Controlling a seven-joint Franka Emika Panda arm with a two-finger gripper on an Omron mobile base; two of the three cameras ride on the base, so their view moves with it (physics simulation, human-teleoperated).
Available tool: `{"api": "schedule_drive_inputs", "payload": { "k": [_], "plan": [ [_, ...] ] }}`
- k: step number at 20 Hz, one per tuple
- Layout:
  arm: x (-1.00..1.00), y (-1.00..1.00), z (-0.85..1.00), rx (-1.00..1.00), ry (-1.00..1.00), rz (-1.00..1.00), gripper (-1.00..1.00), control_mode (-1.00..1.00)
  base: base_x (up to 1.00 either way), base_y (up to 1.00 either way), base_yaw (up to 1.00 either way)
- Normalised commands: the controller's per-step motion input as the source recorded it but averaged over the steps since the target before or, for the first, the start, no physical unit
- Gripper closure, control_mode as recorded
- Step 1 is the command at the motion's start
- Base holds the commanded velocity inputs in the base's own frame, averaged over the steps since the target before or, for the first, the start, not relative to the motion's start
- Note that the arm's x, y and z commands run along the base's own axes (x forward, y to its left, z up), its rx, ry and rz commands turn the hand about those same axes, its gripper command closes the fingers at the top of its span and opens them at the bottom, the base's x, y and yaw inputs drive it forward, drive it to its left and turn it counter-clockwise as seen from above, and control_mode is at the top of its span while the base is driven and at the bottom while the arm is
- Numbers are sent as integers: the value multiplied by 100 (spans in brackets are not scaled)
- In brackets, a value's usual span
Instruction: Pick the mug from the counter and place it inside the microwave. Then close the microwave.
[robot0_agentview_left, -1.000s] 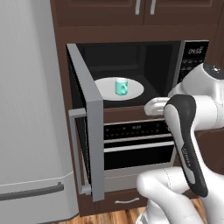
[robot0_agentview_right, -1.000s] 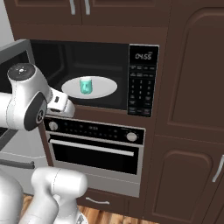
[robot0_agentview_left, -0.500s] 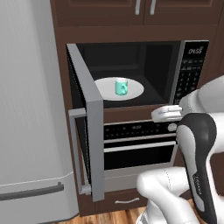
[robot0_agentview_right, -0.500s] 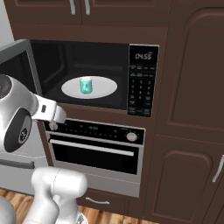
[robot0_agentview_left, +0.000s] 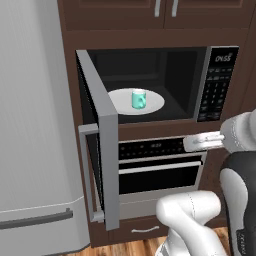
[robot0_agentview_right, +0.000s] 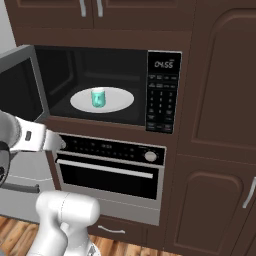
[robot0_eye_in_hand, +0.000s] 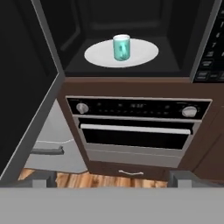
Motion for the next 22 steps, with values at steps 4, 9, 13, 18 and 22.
{"api": "schedule_drive_inputs", "payload": {
  "k": [4,9,13,18,22],
  "plan": [
    [-66,20,27,-6,-6,0,-100,-100,0,0,0],
    [-48,25,24,-7,-16,0,-100,-100,0,0,0],
    [-42,18,31,-7,-21,-2,-100,-100,0,0,0],
    [-28,20,34,-10,-23,-5,-100,-100,0,0,0],
    [-22,20,30,-10,-28,-8,-100,-100,0,0,0]
  ]
}}
